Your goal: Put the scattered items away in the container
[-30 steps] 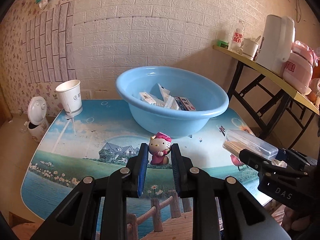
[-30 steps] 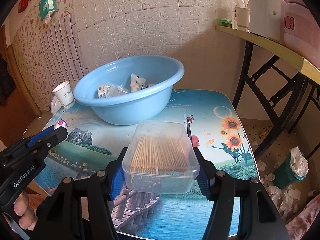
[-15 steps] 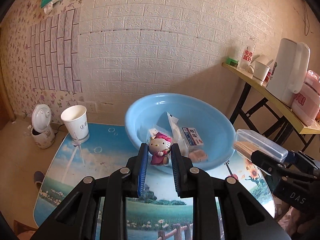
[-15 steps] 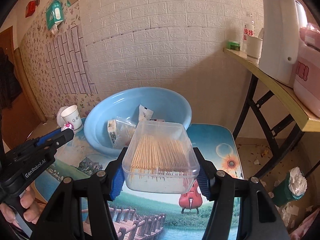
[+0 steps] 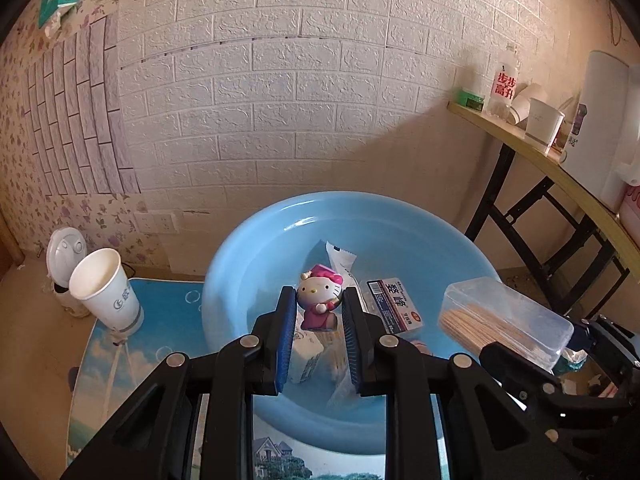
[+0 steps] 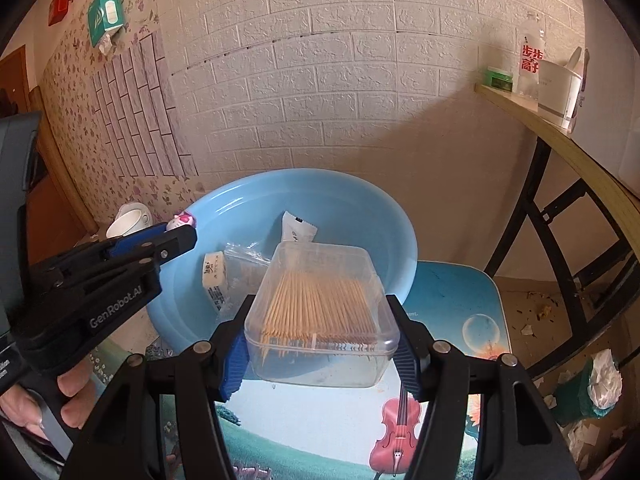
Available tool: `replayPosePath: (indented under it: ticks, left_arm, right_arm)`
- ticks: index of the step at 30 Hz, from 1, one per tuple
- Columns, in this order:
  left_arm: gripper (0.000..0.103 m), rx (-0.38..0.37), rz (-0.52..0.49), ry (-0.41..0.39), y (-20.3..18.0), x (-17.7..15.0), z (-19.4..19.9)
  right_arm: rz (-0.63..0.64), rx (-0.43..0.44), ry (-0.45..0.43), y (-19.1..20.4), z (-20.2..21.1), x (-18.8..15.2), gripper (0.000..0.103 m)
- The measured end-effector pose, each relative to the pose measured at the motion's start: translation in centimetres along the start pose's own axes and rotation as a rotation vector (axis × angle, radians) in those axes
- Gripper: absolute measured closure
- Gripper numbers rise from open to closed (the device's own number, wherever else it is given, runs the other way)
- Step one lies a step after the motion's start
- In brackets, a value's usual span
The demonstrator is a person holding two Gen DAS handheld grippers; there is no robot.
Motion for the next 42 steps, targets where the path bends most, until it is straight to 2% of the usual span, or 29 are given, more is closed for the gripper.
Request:
replayPosePath:
  ticks: [7,8,12,14,15,17,23,25,27,30,31,33,34,36,42]
  left_arm:
    - [0.081,-0.01,-0.029,0.056,-0.3,0.5,-3.3]
    - [0.076,-0.011,-0.034,0.057,-0.3,0.7,-3.4]
    - [0.045,0.024,-0.056,0.032,0.0,1.7,-3.1]
    - [0.038,0.027,-0.055,-0.008,0.4,2.7,-2.2]
    - [0.029,0.033,-0.051,-0.023,0.7,3.1,-1.8]
    - [0.02,0.051,-0.039,-0.043,1.5,3.6,-1.0]
    - [0.016,0.072,-0.013,-0.024,3.2,3.5,-0.3]
    - [0.013,0.078,-0.014,-0.011,3.5,3.0,-0.1]
    - [0.004,0.089,-0.013,-0.007,3.8,2.5,0.2]
    - [0.003,0.095,-0.012,-0.006,4.3,2.0,0.9]
    - [0.003,0.097,-0.011,-0.004,4.4,1.9,1.1]
    - [0.001,0.098,0.003,-0.003,4.7,1.7,1.7]
    - [0.0,0.1,0.013,-0.003,5.0,1.7,2.0]
    - [0.0,0.107,0.019,-0.009,5.3,1.7,2.6]
    - [0.0,0.107,0.035,-0.015,5.9,1.5,4.5]
  right_arm:
    - [0.004,0.003,0.014,-0.5,-2.3,0.7,0.04]
    - [0.004,0.003,0.016,-0.6,-2.5,0.8,0.04]
    - [0.004,0.005,0.02,-0.6,-3.2,1.0,0.04]
    - [0.011,0.009,0.022,-0.4,-3.5,1.0,0.04]
    - [0.015,0.008,0.027,-0.3,-3.7,1.0,0.041]
    - [0.02,0.008,0.042,-0.1,-4.4,1.1,0.041]
    - [0.046,0.027,0.073,0.9,-5.7,1.8,0.041]
    - [0.048,0.026,0.083,1.1,-6.1,2.0,0.041]
    - [0.041,0.034,0.092,1.2,-6.3,2.1,0.041]
    - [0.05,0.047,0.1,1.6,-6.5,2.3,0.041]
    - [0.056,0.051,0.103,1.8,-6.5,2.4,0.039]
    - [0.072,0.057,0.088,2.2,-6.0,2.6,0.018]
    - [0.08,0.058,0.075,2.4,-5.6,2.8,0.014]
    - [0.103,0.05,0.065,2.8,-4.9,3.0,0.011]
    - [0.094,0.035,0.075,2.6,-3.9,2.4,0.011]
Point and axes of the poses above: each gripper's, at about its wrist camera, not at the fingertips, and z roughly against the way its jaws point, y to its left, x to its top, the point moved 8 cm from there along -z, roughly the way its jaws point, and after that the axes turned 2 degrees about x, right-handed, at the moved point
